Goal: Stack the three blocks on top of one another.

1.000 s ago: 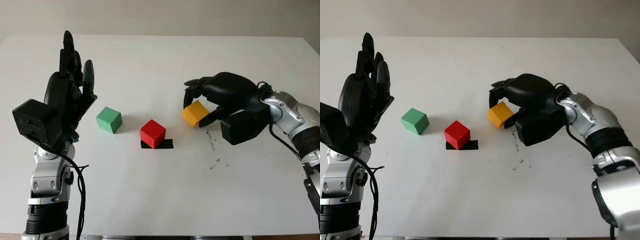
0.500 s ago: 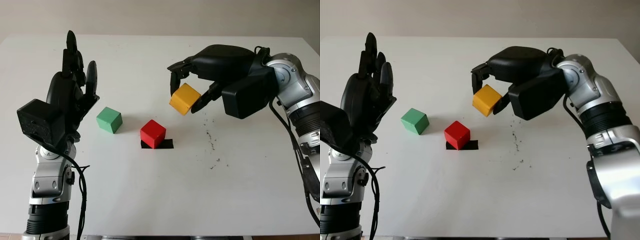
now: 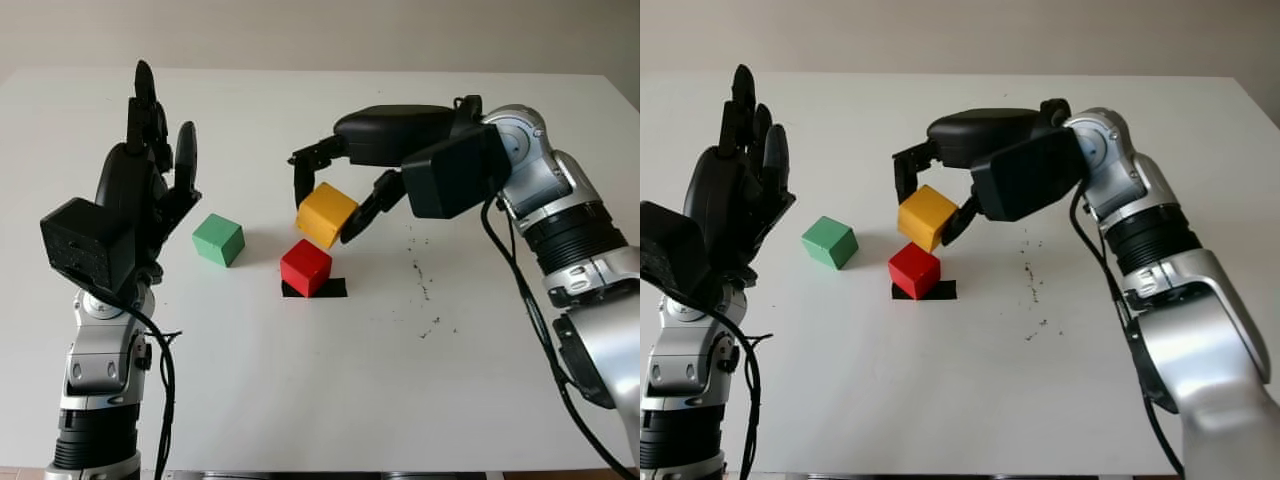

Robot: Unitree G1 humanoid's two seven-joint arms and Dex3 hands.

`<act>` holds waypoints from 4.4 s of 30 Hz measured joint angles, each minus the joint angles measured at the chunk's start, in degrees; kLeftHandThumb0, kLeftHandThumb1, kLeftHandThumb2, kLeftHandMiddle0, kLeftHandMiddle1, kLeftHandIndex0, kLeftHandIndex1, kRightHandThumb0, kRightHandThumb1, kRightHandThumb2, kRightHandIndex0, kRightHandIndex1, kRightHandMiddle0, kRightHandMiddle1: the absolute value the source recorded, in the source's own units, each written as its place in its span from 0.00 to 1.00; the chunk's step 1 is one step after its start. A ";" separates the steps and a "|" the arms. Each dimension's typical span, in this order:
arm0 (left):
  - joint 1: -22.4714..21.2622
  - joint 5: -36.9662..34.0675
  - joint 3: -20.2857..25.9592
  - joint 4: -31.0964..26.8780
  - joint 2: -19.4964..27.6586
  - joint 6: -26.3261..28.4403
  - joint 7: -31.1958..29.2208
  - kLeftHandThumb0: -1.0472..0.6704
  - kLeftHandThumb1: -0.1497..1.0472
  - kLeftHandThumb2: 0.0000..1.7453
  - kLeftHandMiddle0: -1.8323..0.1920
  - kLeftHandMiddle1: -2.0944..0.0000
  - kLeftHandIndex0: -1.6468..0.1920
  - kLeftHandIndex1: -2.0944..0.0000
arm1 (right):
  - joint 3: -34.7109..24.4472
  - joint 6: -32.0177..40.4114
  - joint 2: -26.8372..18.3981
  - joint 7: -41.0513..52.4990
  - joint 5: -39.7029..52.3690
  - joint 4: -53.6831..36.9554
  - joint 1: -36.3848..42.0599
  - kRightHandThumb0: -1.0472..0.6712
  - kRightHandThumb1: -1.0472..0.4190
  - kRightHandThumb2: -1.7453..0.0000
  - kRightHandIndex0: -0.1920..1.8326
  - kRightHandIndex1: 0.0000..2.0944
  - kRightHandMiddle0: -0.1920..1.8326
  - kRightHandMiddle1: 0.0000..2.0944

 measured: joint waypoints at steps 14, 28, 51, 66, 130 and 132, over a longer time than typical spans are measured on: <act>0.15 0.48 -0.14 -0.21 0.00 0.15 0.56 0.20 1.00 0.37 1.00 1.00 1.00 1.00 | 1.23 -1.30 2.67 -0.14 -1.17 3.34 0.07 0.32 0.05 0.97 0.22 0.02 0.27 0.76; 0.15 1.18 -0.21 -0.20 0.01 0.15 0.74 0.20 1.00 0.37 1.00 1.00 1.00 1.00 | 1.23 -1.46 2.82 -0.67 -2.59 3.94 0.13 0.33 0.06 0.97 0.22 0.02 0.26 0.76; 0.18 1.21 -0.20 -0.41 0.02 0.49 0.52 0.19 1.00 0.36 1.00 1.00 1.00 1.00 | 1.77 -1.63 2.96 -1.94 -4.59 6.88 0.23 0.33 0.06 0.97 0.22 0.02 0.28 0.73; 0.60 1.40 -0.21 -0.46 0.05 0.50 0.46 0.19 1.00 0.37 1.00 0.99 1.00 1.00 | 1.91 -3.01 3.41 -3.59 -4.74 9.16 0.57 0.31 0.07 0.97 0.22 0.03 0.30 0.77; 1.34 1.47 2.36 -1.82 5.41 1.87 -1.93 0.21 1.00 0.33 0.98 0.97 0.98 0.98 | -19.60 19.60 -3.28 -12.54 13.77 -14.45 18.11 0.11 0.00 0.65 0.00 0.00 0.00 0.00; 1.33 1.45 2.39 -1.66 6.28 1.87 -2.45 0.21 1.00 0.32 0.97 0.97 0.98 0.98 | -21.04 21.90 -2.05 -14.61 15.71 -15.79 21.26 0.12 0.00 0.65 0.00 0.00 0.00 0.00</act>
